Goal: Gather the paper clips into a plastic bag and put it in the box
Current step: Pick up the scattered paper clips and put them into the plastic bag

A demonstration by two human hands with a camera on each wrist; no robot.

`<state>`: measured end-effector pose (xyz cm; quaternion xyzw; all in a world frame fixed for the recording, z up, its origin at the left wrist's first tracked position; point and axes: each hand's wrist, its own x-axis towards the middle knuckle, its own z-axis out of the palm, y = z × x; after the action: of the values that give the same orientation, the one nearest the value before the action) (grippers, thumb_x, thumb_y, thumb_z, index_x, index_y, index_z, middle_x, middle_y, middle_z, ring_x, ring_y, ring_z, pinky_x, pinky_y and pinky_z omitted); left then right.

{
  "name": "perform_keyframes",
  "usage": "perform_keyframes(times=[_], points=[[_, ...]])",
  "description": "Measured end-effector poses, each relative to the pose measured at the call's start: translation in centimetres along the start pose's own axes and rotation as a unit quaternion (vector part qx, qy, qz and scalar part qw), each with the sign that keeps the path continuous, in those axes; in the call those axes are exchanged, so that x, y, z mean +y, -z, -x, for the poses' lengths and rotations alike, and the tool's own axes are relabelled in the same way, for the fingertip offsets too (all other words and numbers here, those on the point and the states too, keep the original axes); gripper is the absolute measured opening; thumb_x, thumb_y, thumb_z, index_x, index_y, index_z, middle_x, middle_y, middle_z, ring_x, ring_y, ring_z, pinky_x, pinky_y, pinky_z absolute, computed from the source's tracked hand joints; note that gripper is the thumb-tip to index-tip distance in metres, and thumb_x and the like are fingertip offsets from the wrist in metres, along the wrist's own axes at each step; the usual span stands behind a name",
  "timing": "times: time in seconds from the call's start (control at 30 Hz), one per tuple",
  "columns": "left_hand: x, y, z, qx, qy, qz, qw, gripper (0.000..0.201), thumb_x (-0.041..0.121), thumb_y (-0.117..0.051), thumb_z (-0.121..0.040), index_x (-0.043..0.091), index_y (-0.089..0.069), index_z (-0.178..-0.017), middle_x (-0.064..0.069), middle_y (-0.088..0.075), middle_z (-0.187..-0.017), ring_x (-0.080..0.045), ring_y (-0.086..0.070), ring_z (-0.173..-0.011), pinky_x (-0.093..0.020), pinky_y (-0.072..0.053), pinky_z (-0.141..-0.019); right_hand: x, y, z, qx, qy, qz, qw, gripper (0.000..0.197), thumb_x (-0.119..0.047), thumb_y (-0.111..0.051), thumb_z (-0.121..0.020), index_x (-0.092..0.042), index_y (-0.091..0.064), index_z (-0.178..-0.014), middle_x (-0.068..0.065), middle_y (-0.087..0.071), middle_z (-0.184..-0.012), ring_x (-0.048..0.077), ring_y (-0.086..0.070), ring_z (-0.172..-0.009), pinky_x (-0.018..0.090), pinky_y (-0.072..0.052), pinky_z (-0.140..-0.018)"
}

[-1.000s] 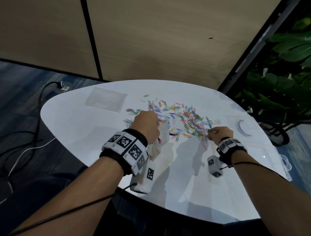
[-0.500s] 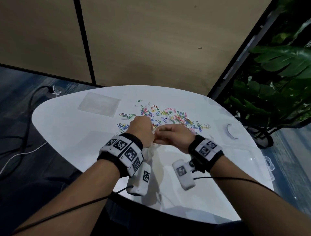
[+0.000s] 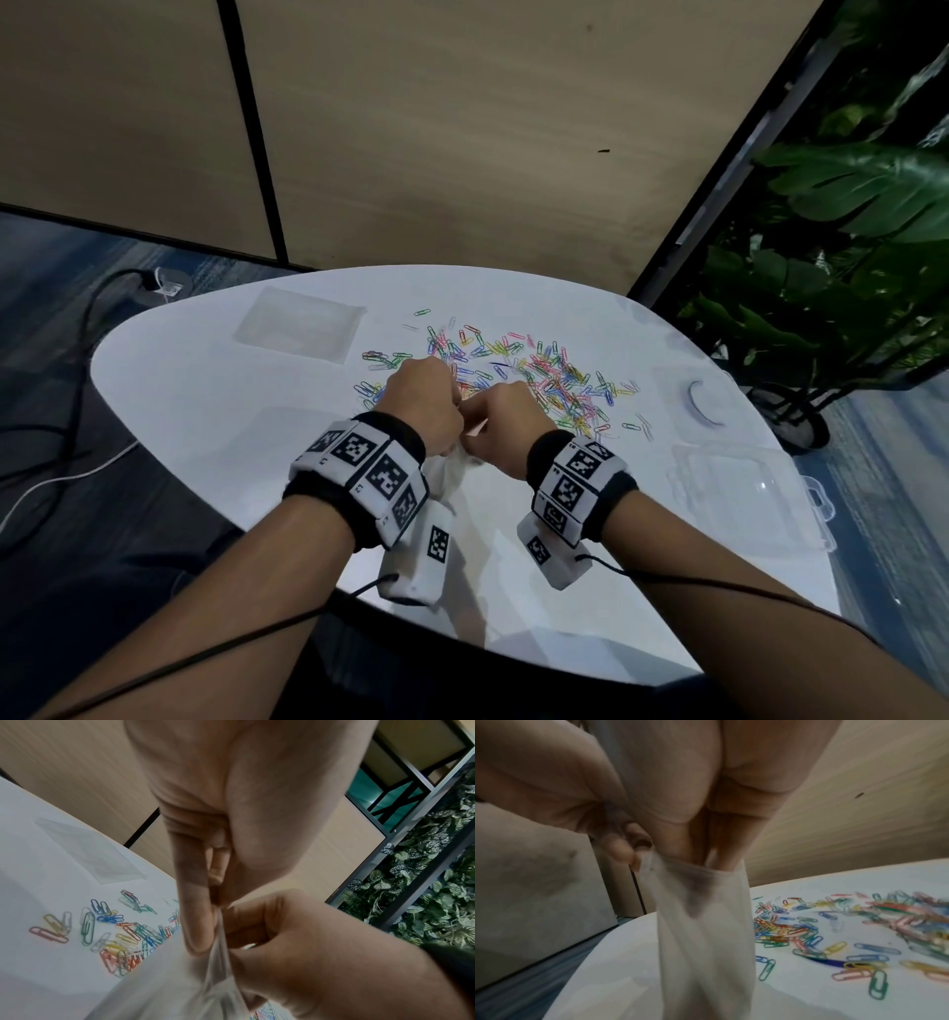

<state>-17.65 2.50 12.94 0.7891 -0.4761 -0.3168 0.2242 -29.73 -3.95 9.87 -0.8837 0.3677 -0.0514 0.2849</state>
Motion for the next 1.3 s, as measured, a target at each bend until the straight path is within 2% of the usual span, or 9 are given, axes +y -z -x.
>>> perform_keyframes(times=[0.13,0.27,0.37,0.47,0.53,0.63,0.8,1.0,1.3], points=[[0.2,0.1,0.3,0.009,-0.004,-0.009,1.000,0.018,-0.001,-0.059,-0.087,0.010,-0.064,-0.074,-0.019,-0.075,-0.098,-0.036,-0.075,-0.091,-0.042,-0.063,-0.086,0.6,1.1,0.1,-0.059,-0.011,-0.120,0.991,0.020,0.003,-0.065,-0.078,-0.012,-0.078,-0.083,0.005,-0.073,-0.076,0.012,-0.062,-0.065,0.020,-0.052,-0.067],[-0.1,0.5,0.2,0.014,0.011,-0.008,1.000,0.018,-0.004,-0.055,-0.086,0.001,-0.068,-0.075,-0.023,-0.075,-0.096,-0.037,-0.076,-0.085,-0.044,-0.065,-0.081,5.1,3.8,0.2,0.004,-0.169,-0.424,0.890,0.020,0.005,-0.065,-0.085,0.000,-0.071,-0.103,0.015,-0.072,-0.093,0.021,-0.069,-0.076,0.035,-0.060,-0.075],[-0.4,0.5,0.2,0.008,0.016,-0.010,1.000,0.025,-0.003,-0.054,-0.089,-0.004,-0.075,-0.102,-0.021,-0.075,-0.101,-0.037,-0.076,-0.087,-0.043,-0.064,-0.083,12.1,4.4,1.0,0.028,-0.355,-0.284,0.890,0.054,0.004,-0.075,-0.077,0.003,-0.055,-0.127,0.016,-0.065,-0.111,0.024,-0.067,-0.079,0.039,-0.060,-0.072],[-0.4,0.6,0.3,0.003,0.010,-0.028,1.000,0.025,-0.002,-0.055,-0.089,-0.001,-0.077,-0.100,-0.020,-0.074,-0.101,-0.036,-0.076,-0.089,-0.042,-0.064,-0.084,16.0,3.3,2.6,-0.079,-0.460,-0.032,0.884,0.060,-0.012,-0.088,-0.056,0.003,-0.055,-0.104,0.015,-0.067,-0.104,0.027,-0.067,-0.079,0.043,-0.060,-0.078],[-0.3,0.7,0.3,0.003,0.010,-0.038,0.999,0.025,-0.002,-0.055,-0.088,0.000,-0.077,-0.099,-0.019,-0.073,-0.104,-0.036,-0.076,-0.089,-0.042,-0.064,-0.085,16.5,2.3,2.6,-0.104,-0.441,0.092,0.887,0.061,-0.026,-0.082,-0.054,-0.003,-0.061,-0.106,0.018,-0.068,-0.111,0.028,-0.068,-0.096,0.033,-0.058,-0.080],[-0.4,0.8,0.3,0.004,0.009,-0.039,0.999,0.026,-0.002,-0.055,-0.089,-0.002,-0.076,-0.104,-0.019,-0.071,-0.109,-0.036,-0.075,-0.089,-0.042,-0.064,-0.085,15.5,1.3,0.6,-0.048,-0.392,0.145,0.907,0.061,-0.026,-0.073,-0.079,-0.008,-0.053,-0.133,0.015,-0.058,-0.133,0.028,-0.056,-0.122,0.032,-0.048,-0.100],[-0.8,0.7,0.1,0.003,0.003,-0.044,0.999,0.026,-0.003,-0.054,-0.091,-0.005,-0.075,-0.106,-0.021,-0.070,-0.112,-0.036,-0.076,-0.086,-0.044,-0.065,-0.081,16.3,0.2,-3.1,0.011,-0.363,0.147,0.920,0.062,-0.027,-0.062,-0.091,-0.017,-0.036,-0.147,0.010,-0.044,-0.148,0.028,-0.043,-0.135,0.033,-0.032,-0.111],[-1.3,0.9,-0.4,-0.005,0.000,-0.046,0.999,0.020,-0.003,-0.056,-0.090,0.004,-0.074,-0.095,-0.021,-0.074,-0.104,-0.036,-0.076,-0.086,-0.045,-0.065,-0.081,17.7,-0.7,-4.9,0.028,-0.299,0.169,0.939,0.053,-0.023,-0.054,-0.090,-0.032,-0.046,-0.142,0.013,-0.043,-0.141,0.039,-0.045,-0.127,0.043,-0.043,-0.104],[-1.0,1.0,-0.2,-0.004,0.002,-0.054,0.999,0.025,0.000,-0.056,-0.093,-0.002,-0.074,-0.109,-0.018,-0.072,-0.106,-0.035,-0.075,-0.088,-0.044,-0.064,-0.084,16.3,0.7,-4.3,0.112,-0.305,0.092,0.941,0.014,-0.013,-0.065,-0.087,-0.008,-0.078,-0.088,0.010,-0.075,-0.089,0.028,-0.069,-0.084,0.026,-0.053,-0.073]])
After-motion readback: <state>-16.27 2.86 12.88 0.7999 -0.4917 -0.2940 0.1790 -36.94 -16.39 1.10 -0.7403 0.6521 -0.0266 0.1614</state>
